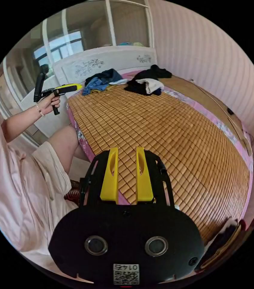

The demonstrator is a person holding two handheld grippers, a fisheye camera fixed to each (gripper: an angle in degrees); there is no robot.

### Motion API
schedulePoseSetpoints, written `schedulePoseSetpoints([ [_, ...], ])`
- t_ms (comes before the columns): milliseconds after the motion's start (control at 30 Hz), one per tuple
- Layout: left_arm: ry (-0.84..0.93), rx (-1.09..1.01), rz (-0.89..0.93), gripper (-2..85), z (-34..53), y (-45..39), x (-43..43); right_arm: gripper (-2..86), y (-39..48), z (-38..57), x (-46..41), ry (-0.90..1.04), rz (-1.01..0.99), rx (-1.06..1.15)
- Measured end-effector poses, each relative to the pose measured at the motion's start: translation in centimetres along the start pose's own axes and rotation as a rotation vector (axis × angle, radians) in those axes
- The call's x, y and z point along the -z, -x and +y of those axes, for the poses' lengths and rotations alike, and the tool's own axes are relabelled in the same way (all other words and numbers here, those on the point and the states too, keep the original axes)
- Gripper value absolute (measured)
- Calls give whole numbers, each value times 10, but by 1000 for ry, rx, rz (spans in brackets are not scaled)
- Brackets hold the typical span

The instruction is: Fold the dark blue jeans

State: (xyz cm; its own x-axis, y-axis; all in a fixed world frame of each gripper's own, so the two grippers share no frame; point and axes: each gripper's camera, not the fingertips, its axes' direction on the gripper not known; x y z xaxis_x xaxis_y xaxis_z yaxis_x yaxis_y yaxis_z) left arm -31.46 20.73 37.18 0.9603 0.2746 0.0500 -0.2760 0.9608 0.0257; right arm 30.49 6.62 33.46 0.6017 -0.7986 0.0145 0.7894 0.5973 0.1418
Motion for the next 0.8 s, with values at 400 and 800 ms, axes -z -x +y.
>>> schedulePoseSetpoints([
  [400,29,25,-261,94,-54,214,-93,116,-1,-413,-201,67,-226,216],
  [800,218,-29,-410,76,-178,285,-256,116,-24,-639,-371,111,-224,-83],
])
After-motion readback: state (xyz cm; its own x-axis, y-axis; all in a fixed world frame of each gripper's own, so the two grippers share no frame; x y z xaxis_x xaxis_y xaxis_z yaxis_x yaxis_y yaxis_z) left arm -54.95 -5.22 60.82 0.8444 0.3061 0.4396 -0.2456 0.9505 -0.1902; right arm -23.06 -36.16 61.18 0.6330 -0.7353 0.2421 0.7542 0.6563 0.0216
